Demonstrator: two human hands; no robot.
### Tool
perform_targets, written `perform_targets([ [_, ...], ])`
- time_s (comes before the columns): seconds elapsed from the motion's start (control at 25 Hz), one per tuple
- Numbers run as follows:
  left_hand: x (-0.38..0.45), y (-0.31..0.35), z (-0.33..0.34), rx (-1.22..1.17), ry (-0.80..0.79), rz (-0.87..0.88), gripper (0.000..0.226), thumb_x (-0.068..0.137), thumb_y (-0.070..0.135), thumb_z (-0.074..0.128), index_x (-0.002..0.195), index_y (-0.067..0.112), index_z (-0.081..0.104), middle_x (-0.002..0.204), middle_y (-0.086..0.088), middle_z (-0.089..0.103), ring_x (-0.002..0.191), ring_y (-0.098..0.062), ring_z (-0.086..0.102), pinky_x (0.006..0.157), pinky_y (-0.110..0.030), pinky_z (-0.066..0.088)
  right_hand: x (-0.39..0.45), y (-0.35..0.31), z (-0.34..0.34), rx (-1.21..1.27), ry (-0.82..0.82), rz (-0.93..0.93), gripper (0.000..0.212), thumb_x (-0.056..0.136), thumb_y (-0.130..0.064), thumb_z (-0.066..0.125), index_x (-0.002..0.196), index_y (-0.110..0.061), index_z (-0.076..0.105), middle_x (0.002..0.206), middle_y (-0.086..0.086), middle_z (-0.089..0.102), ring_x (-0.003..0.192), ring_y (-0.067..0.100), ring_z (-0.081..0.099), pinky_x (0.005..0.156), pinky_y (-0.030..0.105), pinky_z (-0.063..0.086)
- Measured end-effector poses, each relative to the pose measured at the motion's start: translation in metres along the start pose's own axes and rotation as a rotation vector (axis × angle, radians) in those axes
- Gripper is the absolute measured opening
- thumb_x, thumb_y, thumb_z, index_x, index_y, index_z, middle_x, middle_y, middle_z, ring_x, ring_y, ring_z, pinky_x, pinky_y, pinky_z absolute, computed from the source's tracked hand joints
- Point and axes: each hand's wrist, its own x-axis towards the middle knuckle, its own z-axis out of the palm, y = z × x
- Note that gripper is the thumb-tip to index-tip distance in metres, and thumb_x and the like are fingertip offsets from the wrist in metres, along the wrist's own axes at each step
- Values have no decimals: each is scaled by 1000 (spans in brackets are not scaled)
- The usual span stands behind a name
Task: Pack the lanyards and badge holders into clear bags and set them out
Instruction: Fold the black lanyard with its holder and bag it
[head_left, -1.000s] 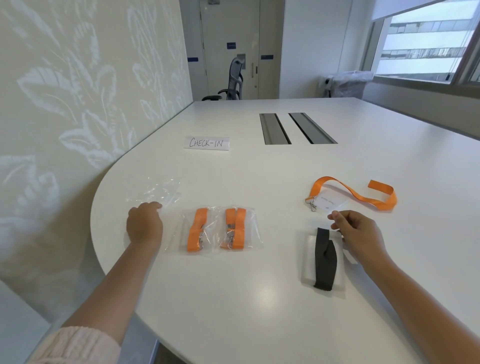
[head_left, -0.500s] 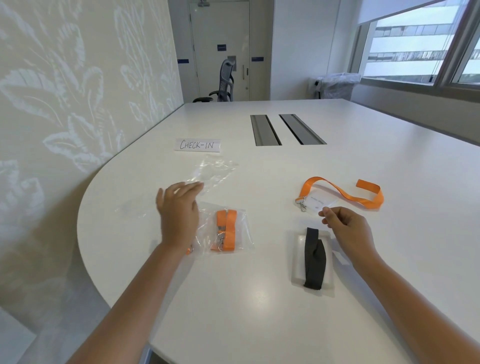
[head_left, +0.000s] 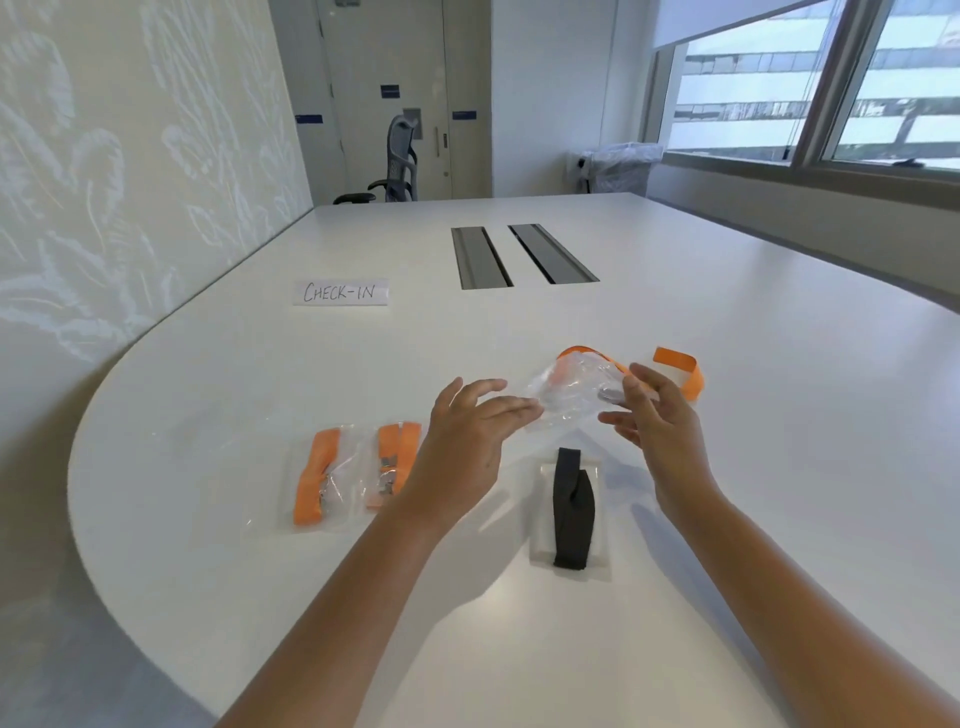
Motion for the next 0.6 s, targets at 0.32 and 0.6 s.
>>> perform_targets([
  [0.32,-5,-7,5,63,179,66,56,73,-12,43,114,19,65,117,9,65,113,-22,56,104,-49,32,4,4,-2,-74,-22,-28,8,87,-24,63,79,-22,67,78,-5,73,68,4,68,73,21,52],
  [0.6,-6,2,5,-73,260,-266,25,87,16,60,111,17,66,113,0,66,103,-21,58,91,-39,47,-10,0,8,-380,-205,-335,21,90,-23,59,105,-36,65,106,-27,61,99,-10,56,87,7,40],
])
